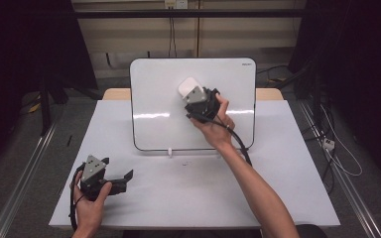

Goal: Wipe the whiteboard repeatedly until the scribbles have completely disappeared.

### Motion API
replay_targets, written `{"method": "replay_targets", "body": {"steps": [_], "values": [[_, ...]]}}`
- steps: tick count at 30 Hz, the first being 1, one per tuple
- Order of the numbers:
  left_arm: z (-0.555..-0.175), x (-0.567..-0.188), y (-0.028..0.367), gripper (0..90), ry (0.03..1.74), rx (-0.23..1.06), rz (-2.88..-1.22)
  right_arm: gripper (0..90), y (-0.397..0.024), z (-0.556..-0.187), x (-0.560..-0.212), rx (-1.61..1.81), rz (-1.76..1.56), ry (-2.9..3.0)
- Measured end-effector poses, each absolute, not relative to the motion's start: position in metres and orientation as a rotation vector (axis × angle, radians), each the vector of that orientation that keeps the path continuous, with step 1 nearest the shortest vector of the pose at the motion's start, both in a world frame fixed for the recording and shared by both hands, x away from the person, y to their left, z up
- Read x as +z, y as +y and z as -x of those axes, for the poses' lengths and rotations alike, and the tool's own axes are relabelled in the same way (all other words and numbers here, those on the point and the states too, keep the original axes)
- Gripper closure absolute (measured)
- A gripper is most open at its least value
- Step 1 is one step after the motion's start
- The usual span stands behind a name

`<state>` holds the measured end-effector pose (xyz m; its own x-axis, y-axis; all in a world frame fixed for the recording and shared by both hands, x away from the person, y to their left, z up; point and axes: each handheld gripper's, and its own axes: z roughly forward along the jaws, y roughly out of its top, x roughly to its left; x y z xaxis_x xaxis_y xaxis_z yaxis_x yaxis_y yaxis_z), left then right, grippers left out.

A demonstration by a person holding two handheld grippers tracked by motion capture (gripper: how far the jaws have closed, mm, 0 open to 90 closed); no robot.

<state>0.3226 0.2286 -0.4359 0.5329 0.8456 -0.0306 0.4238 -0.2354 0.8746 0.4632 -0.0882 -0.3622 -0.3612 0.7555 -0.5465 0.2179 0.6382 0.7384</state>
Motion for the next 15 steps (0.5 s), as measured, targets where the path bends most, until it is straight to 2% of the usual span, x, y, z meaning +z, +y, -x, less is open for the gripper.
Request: {"method": "replay_targets", "body": {"steps": [9, 15], "values": [[-0.323, -0.436, 0.229, 5.1, 1.043, 0.576, -1.854, 31.6, -0.029, -0.427, -0.406, 0.657, -0.553, 2.008], [-0.322, -0.436, 0.23, 5.1, 1.043, 0.575, -1.849, 31.6, -0.03, -0.428, -0.406, 0.656, -0.538, 2.022]]}}
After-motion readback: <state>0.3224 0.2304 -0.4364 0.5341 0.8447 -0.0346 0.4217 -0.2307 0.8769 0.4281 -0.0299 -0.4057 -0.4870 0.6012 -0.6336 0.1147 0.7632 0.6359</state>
